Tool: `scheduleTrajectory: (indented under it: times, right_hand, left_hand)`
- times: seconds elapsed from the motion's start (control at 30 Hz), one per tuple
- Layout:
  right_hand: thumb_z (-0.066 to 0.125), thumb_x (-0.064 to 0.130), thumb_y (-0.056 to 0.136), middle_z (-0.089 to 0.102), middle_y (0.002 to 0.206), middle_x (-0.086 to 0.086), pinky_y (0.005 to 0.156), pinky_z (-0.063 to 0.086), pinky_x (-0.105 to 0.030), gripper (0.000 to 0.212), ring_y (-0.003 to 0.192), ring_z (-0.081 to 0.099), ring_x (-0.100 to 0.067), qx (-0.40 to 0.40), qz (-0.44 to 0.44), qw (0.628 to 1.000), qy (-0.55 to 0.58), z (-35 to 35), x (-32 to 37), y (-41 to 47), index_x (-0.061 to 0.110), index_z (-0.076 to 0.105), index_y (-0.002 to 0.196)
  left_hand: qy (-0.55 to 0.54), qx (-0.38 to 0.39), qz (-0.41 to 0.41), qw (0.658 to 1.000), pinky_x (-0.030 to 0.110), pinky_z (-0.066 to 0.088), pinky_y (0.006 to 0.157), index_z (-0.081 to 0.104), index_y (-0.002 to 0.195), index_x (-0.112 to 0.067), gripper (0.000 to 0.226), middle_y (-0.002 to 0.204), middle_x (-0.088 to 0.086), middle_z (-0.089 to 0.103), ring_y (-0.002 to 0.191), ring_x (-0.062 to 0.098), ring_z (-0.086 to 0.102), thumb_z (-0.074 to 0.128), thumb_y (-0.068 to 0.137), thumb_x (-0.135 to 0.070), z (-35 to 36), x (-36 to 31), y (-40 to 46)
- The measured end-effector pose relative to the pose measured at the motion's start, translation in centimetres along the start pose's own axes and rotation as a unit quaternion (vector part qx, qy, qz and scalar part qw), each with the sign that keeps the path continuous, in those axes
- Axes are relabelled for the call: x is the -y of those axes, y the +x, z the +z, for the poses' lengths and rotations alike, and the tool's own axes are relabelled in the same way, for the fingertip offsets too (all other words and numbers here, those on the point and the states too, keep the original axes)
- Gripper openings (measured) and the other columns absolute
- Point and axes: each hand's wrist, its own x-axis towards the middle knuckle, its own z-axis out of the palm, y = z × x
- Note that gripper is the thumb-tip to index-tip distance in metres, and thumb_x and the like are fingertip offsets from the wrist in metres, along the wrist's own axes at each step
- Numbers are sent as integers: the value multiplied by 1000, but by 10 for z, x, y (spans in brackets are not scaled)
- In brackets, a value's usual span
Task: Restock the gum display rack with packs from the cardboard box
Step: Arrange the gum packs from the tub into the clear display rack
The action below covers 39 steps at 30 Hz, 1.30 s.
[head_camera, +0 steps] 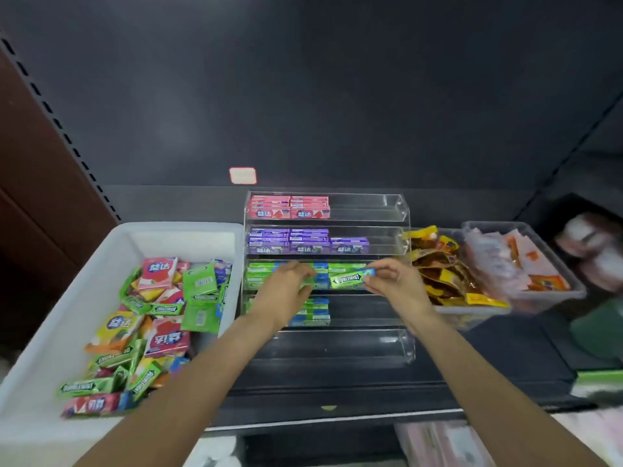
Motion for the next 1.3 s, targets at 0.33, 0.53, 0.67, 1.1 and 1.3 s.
scheduleTrajectory:
  times: [0.33,0.53,0.67,1.1,1.3]
  right_hand:
    - [66,-6,80,64,78,0,78,55,-30,21,82,63,-22,14,-10,991,-135,-11,-57,-2,14,62,82]
    - [57,3,89,67,107,-3,83,49,-27,27,95,62,-17,97,-94,903,-407,-12,-57,0,17,68,109]
    - [56,10,92,65,115,-2,79,38,-13,24,103,59,-13,144,-96,882,-439,-3,-55,0,15,67,113]
    - [55,19,94,58,121,-2,96,43,-31,33,115,51,-17,153,-165,853,-471,39,-43,-10,15,57,126]
    - [55,14,93,63,113,-1,93,41,-22,27,104,57,-13,149,-230,884,-377,107,-3,-20,15,62,119]
  left_hand:
    - [166,134,25,977,35,23,112,34,143,-28,48,153,-8,27,139,15,24,42,97,-17,33,17,-28]
    - [196,137,17,971,37,19,112,26,146,-30,53,155,-10,18,141,15,19,41,97,-17,38,18,-33]
    - [179,133,9,975,38,22,112,30,146,-27,52,154,-7,23,139,17,21,41,96,-15,40,16,-32]
    - [124,18,-1,992,34,30,105,41,139,-23,43,140,-2,43,129,19,37,44,96,-21,20,11,-44]
    - [61,-132,-43,988,38,44,94,55,126,-16,34,120,7,58,110,26,54,50,93,-17,-41,53,-80]
